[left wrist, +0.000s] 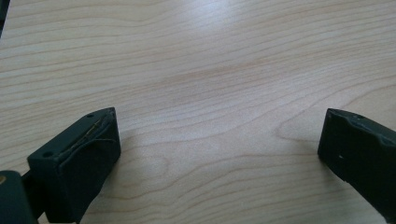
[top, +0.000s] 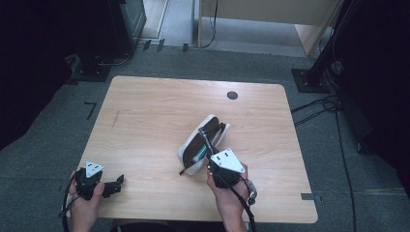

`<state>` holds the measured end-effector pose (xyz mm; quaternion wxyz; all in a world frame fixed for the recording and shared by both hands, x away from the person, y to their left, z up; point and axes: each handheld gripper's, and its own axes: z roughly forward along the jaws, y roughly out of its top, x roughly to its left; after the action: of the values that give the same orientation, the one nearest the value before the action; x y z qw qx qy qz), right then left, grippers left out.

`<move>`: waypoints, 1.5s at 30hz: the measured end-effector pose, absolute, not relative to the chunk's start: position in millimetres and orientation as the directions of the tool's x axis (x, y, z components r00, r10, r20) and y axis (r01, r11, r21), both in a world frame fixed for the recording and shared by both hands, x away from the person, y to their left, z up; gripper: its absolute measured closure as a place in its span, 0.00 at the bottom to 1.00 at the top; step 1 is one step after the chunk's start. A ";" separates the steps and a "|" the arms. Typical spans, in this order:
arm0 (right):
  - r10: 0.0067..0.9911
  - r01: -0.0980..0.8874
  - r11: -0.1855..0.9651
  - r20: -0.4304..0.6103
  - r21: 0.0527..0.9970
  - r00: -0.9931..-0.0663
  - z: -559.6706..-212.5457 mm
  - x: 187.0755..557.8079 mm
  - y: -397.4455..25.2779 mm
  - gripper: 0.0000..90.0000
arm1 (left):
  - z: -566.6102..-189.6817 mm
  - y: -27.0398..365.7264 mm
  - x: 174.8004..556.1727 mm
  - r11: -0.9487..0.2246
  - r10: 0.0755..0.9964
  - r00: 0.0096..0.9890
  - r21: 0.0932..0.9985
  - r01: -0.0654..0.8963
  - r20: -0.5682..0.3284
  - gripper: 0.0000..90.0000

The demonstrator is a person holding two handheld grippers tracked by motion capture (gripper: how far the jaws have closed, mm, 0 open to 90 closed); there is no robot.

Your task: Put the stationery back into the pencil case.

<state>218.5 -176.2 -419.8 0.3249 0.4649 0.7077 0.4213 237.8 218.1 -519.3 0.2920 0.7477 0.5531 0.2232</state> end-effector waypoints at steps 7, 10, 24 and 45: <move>0.930 0.390 0.220 -0.072 0.894 -0.359 -420.1 218.2 -176.8 0.87 | -519.3 218.1 237.8 -0.218 0.957 0.289 0.683 0.697 0.011 0.00; 0.929 0.389 0.222 -0.073 0.894 -0.363 -419.7 218.1 -177.3 0.87 | -519.2 218.1 237.8 -0.218 0.957 0.289 0.683 0.697 0.011 0.00; 0.923 0.391 0.229 -0.071 0.891 -0.378 -417.4 223.6 -177.7 0.87 | -519.3 218.1 237.8 -0.218 0.957 0.289 0.683 0.697 0.011 0.00; 0.937 0.366 0.216 -0.087 0.905 -0.339 -413.9 242.9 -179.9 0.76 | -519.3 218.1 237.8 -0.218 0.957 0.289 0.683 0.697 0.011 0.00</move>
<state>242.9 -179.9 -413.9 0.3394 0.4641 0.7021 0.4201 237.8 218.1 -519.3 0.2919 0.7477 0.5530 0.2231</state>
